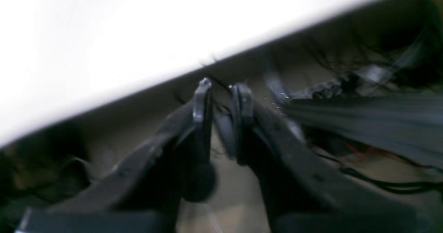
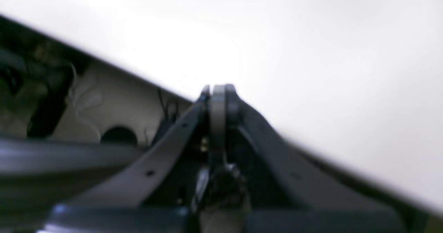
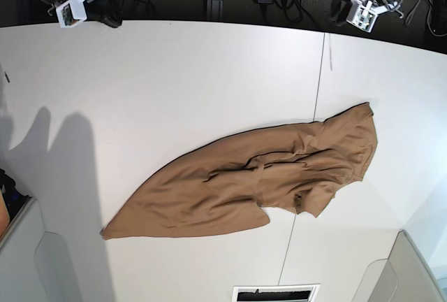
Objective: Layout the t-shirt on the table in an organized manner, then fold the t-shirt properly
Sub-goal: 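Reach both grippers down to the tan shirt and grasp its edges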
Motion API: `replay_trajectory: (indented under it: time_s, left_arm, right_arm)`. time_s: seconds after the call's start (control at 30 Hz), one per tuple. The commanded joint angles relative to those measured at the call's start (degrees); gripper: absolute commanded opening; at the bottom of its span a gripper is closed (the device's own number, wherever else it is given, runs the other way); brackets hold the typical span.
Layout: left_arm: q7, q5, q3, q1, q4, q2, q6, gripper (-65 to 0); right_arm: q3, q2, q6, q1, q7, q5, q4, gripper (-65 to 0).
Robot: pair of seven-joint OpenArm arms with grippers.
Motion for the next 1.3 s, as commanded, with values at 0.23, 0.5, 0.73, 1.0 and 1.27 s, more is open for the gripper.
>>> replay_trajectory:
  time_s: [0.23, 0.5, 0.73, 1.0, 1.27]
  left_arm:
    - [-1.97, -4.83, -1.55, -10.16, 0.85, -9.38, 2.08, -27.9]
    - [-4.11, -6.16, 4.61, -30.95, -15.28, -11.78, 2.23, -27.9]
    - [-6.62, -1.53, 14.43, -45.99, -33.59, -11.74, 2.23, -27.9]
    - [-6.64, -1.68, 18.47, -52.09, -40.06, -11.34, 1.81, -27.9]
    - [-6.23, -1.7, 20.59, -52.24, -41.0, -11.08, 0.04, -27.9]
  right_arm:
    - [0.28, -0.63, -0.07, 19.1, -6.27, 0.92, -1.44, -63.8]
    - [0.24, -6.36, -2.6, 34.23, -7.45, 0.87, -13.73, -43.1]
    - [0.24, -10.64, -2.56, 44.83, -7.45, 0.68, -26.23, -43.1]
    - [0.24, -14.08, -2.4, 52.19, -8.07, -0.74, -32.7, -43.1]
    - [0.24, -14.53, -2.51, 58.23, -7.93, -1.46, -39.52, -43.1]
